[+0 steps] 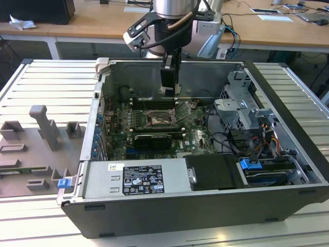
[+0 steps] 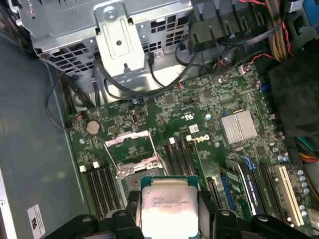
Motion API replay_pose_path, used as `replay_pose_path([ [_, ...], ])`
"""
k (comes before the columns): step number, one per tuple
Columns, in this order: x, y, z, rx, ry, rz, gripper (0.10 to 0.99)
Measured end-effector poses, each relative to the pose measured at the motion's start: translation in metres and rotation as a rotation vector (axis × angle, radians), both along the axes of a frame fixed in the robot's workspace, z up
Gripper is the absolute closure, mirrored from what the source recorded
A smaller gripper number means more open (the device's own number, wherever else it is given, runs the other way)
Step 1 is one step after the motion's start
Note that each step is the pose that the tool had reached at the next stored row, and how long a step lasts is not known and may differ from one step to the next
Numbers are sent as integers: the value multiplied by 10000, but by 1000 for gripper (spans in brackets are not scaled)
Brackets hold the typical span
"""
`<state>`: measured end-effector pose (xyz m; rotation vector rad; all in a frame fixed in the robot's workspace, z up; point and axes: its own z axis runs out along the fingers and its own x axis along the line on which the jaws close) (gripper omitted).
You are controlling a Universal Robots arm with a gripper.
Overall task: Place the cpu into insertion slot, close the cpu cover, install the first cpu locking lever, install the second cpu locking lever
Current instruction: 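Place the cpu into insertion slot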
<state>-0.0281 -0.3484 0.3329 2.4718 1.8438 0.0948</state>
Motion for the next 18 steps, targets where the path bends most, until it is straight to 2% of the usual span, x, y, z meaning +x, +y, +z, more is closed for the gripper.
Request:
replay_pose_path([
  [2, -1, 4, -30, 2, 6, 187, 545],
  [7, 1, 5, -69, 2, 10, 1109, 545],
  [9, 1, 5, -98, 1, 9, 1774, 545],
  [13, 0, 5, -157, 1, 10, 2576, 545],
  [18, -24, 9, -263, 0, 10, 2922, 545],
])
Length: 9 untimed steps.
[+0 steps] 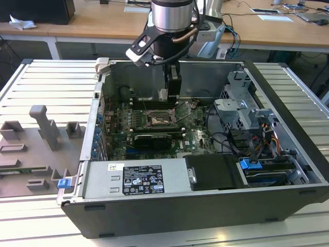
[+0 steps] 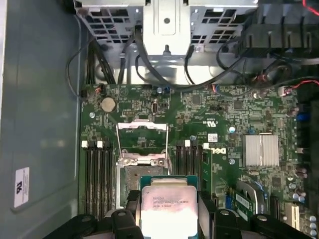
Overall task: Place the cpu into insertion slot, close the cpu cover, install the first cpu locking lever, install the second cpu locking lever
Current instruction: 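Place the cpu into insertion slot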
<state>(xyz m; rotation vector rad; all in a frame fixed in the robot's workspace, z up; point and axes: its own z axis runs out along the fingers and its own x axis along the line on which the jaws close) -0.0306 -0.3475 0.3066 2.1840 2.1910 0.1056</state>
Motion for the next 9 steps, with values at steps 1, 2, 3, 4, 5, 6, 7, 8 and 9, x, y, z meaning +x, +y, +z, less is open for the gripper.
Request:
replay_pose_path([
  [1, -31, 3, -31, 0, 1, 10, 545],
  [2, -49, 5, -65, 0, 0, 15, 545],
  [3, -59, 7, -92, 0, 0, 18, 545],
  [4, -65, 9, -114, 0, 0, 21, 545],
  [5, -69, 11, -132, 0, 0, 30, 545],
  [6, -72, 14, -150, 0, 1, 49, 545],
  [7, -74, 18, -170, 0, 0, 88, 545],
  [8, -76, 22, -188, -1, 0, 129, 545],
  [9, -75, 36, -220, -1, 1, 184, 545],
])
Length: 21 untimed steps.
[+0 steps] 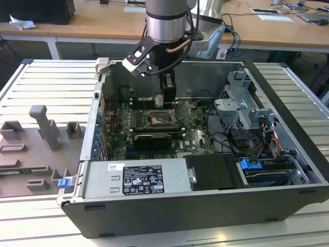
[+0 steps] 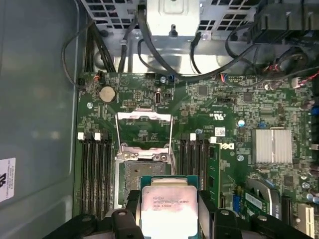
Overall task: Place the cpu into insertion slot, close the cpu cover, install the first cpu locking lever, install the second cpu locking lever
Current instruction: 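Place the cpu into insertion slot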
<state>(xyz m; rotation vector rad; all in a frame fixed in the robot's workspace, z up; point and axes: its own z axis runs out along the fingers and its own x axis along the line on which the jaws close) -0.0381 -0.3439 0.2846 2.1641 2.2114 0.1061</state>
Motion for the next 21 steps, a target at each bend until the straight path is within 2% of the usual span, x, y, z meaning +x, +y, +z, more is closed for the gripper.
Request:
replay_pose_path([
  [1, 0, 20, -52, 3, -1, 45, 545],
  [8, 0, 29, -214, 1, 0, 57, 545],
  [11, -1, 58, -305, -8, -1, 97, 545],
  [21, -28, 133, -496, -11, 0, 97, 545],
])
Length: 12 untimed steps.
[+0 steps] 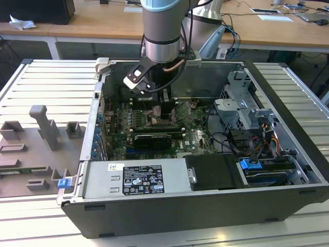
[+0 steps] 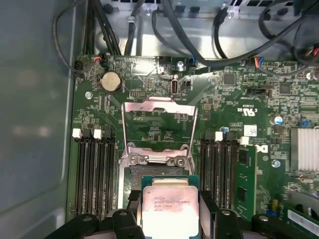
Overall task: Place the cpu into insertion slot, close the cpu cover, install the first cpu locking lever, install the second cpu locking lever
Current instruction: 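Place the cpu into insertion slot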
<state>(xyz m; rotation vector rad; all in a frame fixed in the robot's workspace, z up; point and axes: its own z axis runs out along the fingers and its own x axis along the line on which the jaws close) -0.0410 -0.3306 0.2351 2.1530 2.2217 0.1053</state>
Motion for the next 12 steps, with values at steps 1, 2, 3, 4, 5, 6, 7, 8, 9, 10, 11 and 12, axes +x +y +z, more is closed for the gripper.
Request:
replay_pose_path([
  [1, -3, 5, -17, 0, 0, -1, 545],
  [2, -5, 11, -42, -1, 0, 0, 545],
  [3, -7, 17, -60, -1, 0, 0, 545],
  [4, -9, 23, -87, -2, 0, 0, 545],
  [5, -10, 26, -103, -3, 0, -1, 545],
  [6, -10, 29, -119, -3, 0, -3, 545],
  [7, -10, 31, -137, -4, 0, -14, 545],
  [8, -10, 33, -147, -6, 0, -27, 545],
  [9, -10, 37, -160, -6, 0, -37, 545],
  [10, -11, 43, -174, -6, -1, -40, 545],
  [11, -10, 49, -181, -9, 1, -39, 545],
  [12, -10, 62, -190, -6, 0, -41, 545],
])
